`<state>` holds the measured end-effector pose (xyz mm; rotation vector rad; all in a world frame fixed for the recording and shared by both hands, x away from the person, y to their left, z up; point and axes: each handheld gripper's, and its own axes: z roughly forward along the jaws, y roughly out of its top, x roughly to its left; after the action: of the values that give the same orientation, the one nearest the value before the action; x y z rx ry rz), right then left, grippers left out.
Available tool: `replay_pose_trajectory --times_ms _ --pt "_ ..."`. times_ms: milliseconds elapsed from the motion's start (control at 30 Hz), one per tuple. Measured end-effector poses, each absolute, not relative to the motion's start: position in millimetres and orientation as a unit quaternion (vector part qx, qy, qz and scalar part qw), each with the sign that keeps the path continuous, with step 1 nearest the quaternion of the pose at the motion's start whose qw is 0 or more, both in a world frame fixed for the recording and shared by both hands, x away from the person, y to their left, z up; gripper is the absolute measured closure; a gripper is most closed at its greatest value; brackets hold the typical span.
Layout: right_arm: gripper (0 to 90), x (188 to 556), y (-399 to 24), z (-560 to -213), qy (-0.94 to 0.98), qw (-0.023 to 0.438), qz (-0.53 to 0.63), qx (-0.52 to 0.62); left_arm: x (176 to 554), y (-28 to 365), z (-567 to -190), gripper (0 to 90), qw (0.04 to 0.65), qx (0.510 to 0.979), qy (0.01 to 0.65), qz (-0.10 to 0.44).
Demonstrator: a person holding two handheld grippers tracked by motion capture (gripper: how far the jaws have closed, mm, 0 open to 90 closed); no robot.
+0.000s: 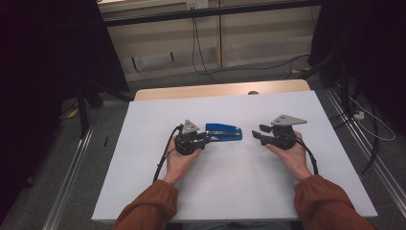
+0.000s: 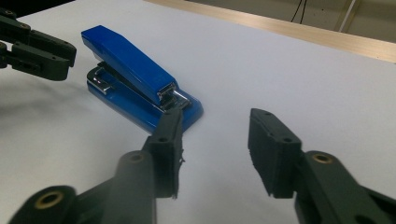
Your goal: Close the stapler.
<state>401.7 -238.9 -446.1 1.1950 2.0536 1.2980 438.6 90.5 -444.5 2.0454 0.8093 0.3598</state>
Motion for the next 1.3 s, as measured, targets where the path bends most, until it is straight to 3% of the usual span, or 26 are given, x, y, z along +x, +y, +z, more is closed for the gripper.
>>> replay_pose_trajectory --times_ms 233,367,567,800,1300 --pt "33.6 400 -234 -446 0.738 0.221 0.471 0.43 434 92 -440 50.8 0.447 0.815 0.333 0.157" --pt "22.0 400 -233 -446 0.733 0.221 0.473 0.436 432 94 -439 30.6 0.434 0.81 0.349 0.181" --pt "9.1 398 -237 -446 0.722 0.211 0.478 0.453 426 103 -435 12.2 0.433 0.808 0.355 0.181" --pt "3.7 394 -239 -443 0.713 0.217 0.489 0.453 416 116 -433 4.2 0.452 0.799 0.357 0.172" --pt "4.4 370 -241 -439 0.697 0.256 0.494 0.452 388 147 -424 3.6 0.486 0.769 0.359 0.21"
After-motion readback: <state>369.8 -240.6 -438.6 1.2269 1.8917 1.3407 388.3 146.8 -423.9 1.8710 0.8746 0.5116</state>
